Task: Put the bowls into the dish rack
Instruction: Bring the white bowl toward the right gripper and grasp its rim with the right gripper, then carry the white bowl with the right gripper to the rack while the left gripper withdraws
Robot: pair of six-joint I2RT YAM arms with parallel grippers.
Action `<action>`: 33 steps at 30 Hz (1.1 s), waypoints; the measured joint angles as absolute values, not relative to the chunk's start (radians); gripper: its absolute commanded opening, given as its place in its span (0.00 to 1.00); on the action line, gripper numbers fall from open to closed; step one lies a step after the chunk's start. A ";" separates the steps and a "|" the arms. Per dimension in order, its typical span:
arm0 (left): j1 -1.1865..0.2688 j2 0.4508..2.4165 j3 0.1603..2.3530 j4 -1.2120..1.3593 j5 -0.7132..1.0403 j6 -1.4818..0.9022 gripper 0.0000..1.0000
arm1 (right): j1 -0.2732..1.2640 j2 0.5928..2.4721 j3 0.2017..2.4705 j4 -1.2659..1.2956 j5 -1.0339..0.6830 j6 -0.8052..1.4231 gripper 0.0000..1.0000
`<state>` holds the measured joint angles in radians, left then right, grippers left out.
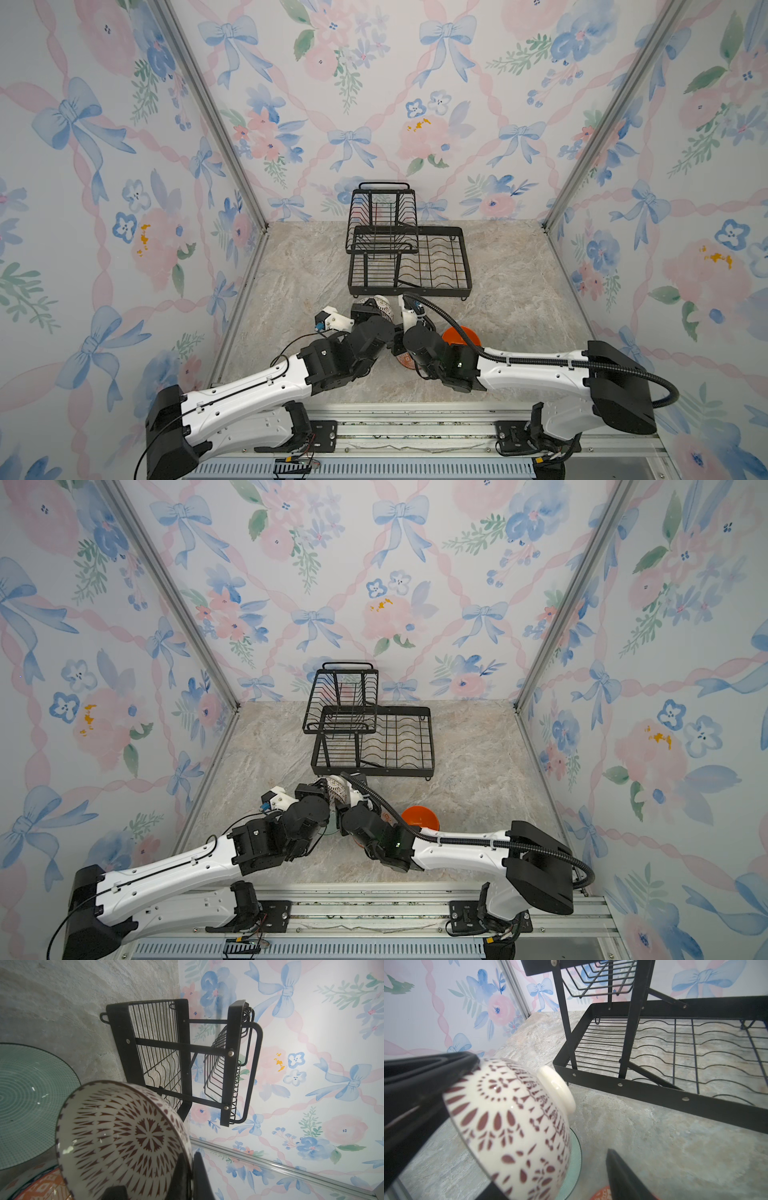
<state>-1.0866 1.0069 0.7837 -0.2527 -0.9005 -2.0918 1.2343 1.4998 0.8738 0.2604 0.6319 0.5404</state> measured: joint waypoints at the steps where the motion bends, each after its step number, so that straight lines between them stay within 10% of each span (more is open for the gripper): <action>1: -1.087 1.007 0.784 -0.249 -0.900 -2.092 0.00 | 1.234 1.502 0.875 0.264 0.638 0.541 0.54; 13: -1.123 0.993 0.783 -0.194 -0.883 -2.102 0.00 | 1.232 1.526 0.894 0.262 0.702 0.502 0.00; 19: -1.127 0.955 0.779 -0.185 -0.870 -2.121 0.00 | 1.232 1.513 0.903 0.263 0.719 0.482 0.00; 27: -1.106 0.825 0.709 -0.164 -0.807 -2.025 0.62 | 1.232 1.444 0.904 0.151 0.712 0.438 0.00; 33: -1.055 0.755 0.707 -0.160 -0.659 -1.826 0.91 | 1.212 1.408 0.924 0.043 0.717 0.434 0.00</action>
